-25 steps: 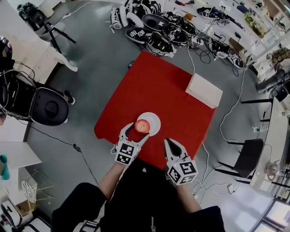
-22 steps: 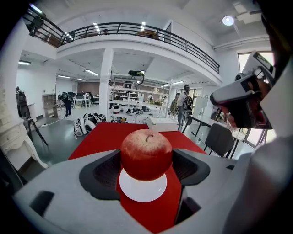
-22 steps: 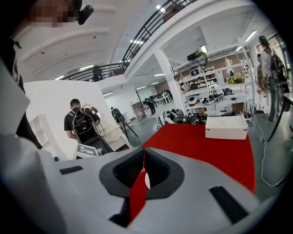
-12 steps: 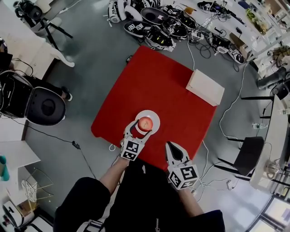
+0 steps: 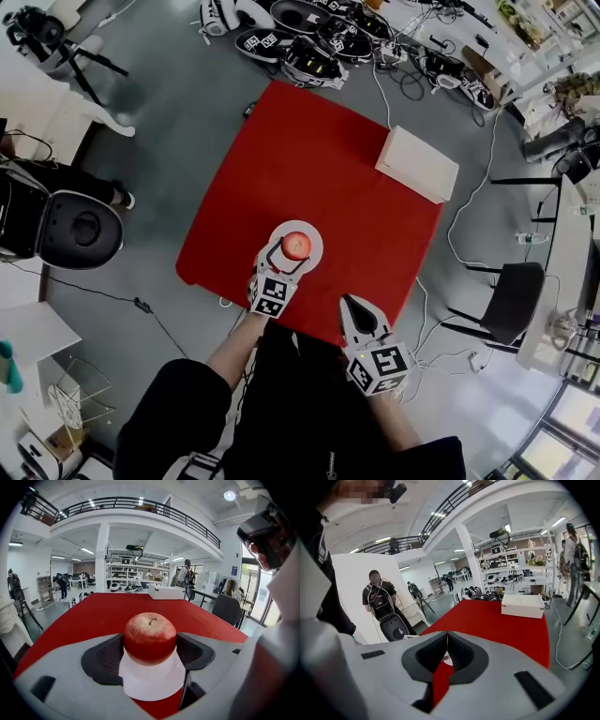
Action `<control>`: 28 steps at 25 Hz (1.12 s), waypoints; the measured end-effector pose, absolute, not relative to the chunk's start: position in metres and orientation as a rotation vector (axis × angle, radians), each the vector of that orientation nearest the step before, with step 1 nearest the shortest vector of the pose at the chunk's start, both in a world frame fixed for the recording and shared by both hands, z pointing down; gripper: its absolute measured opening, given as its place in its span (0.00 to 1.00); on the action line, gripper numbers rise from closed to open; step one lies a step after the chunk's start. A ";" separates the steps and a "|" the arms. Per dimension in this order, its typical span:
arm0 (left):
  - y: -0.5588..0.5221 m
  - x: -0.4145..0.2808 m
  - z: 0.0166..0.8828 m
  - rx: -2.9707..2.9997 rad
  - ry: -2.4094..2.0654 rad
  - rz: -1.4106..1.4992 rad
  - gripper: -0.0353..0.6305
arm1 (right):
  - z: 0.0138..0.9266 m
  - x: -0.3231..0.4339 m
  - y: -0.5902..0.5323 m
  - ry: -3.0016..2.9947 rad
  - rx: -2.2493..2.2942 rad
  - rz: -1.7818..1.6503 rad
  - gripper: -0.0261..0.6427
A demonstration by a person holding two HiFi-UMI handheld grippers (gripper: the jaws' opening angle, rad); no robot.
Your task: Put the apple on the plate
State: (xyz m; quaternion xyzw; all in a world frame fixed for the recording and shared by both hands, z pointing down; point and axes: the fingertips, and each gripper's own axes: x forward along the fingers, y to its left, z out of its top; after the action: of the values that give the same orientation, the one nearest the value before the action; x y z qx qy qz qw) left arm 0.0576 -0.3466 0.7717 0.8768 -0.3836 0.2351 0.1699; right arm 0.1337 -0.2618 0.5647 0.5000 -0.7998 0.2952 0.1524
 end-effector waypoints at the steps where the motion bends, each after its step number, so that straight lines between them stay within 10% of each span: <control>1: -0.349 0.059 0.775 2.491 -1.087 0.676 0.59 | 0.565 0.135 -0.261 -2.288 1.439 0.847 0.06; 28: -0.336 0.061 0.794 2.462 -1.021 0.765 0.61 | 0.564 0.140 -0.238 -2.265 1.522 0.892 0.06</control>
State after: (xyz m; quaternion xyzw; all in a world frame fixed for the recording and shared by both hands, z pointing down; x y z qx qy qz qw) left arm 0.0606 -0.3356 0.7935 0.8728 -0.3621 0.2714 0.1831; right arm 0.1396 -0.2376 0.5641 0.5252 -0.7818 0.3078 0.1352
